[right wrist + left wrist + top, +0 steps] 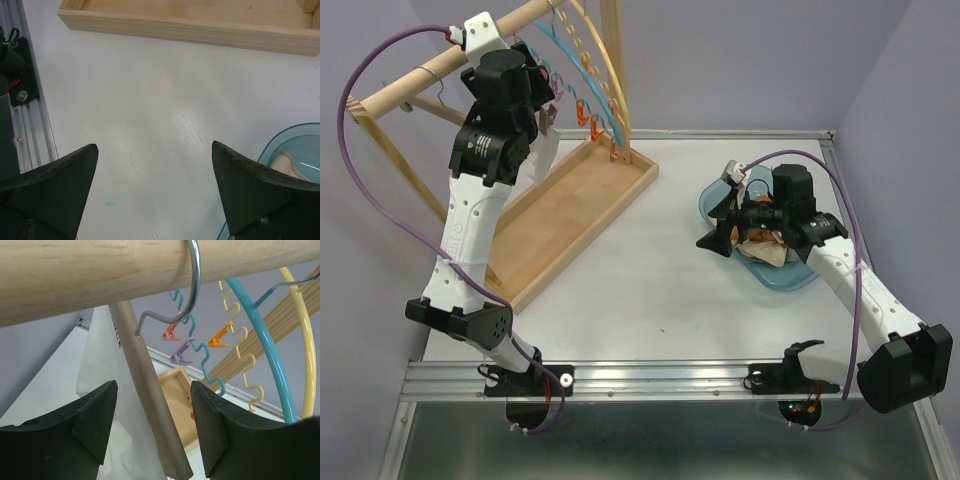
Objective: Remove the underwear clipped to the hanger
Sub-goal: Pick up the hanger from the clothesline, then remove the underwear from the hanger.
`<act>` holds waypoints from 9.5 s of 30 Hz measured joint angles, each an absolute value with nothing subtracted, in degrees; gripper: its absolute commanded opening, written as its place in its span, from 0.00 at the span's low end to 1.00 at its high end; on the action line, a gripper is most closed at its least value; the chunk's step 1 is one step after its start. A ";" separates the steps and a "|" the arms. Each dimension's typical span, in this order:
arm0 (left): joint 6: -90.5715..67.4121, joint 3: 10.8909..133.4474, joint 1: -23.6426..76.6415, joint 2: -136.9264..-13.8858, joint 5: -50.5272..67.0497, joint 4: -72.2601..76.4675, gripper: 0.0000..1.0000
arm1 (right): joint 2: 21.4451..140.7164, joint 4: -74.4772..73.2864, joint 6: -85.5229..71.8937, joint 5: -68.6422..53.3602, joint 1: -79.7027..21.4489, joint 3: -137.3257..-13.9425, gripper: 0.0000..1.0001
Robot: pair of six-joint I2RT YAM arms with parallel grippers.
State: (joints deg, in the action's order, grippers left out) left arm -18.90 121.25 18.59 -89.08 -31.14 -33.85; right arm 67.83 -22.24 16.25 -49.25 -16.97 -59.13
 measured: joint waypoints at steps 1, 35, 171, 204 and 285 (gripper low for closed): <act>-18.94 121.19 18.59 -89.10 -31.20 -33.87 0.68 | 67.83 -22.22 16.25 -49.25 -16.97 -59.13 1.00; -16.69 121.21 18.50 -86.41 -29.78 -33.26 0.00 | 67.85 -22.22 16.05 -49.25 -16.97 -59.13 1.00; 15.90 49.15 42.44 -51.13 27.70 -14.81 0.00 | 62.65 -53.69 67.85 -59.88 -16.97 -64.97 1.00; 20.58 48.21 47.48 -51.64 23.46 -13.04 0.00 | 72.97 -54.00 69.23 -62.08 -18.87 -66.11 0.84; 18.76 50.81 52.90 -59.22 19.88 -5.41 0.67 | 70.72 -42.28 56.55 -52.01 -29.67 -61.43 0.00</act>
State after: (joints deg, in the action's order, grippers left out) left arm 18.76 50.81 52.90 -59.22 19.88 -5.41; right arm 70.72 -42.28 56.55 -52.01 -29.67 -61.43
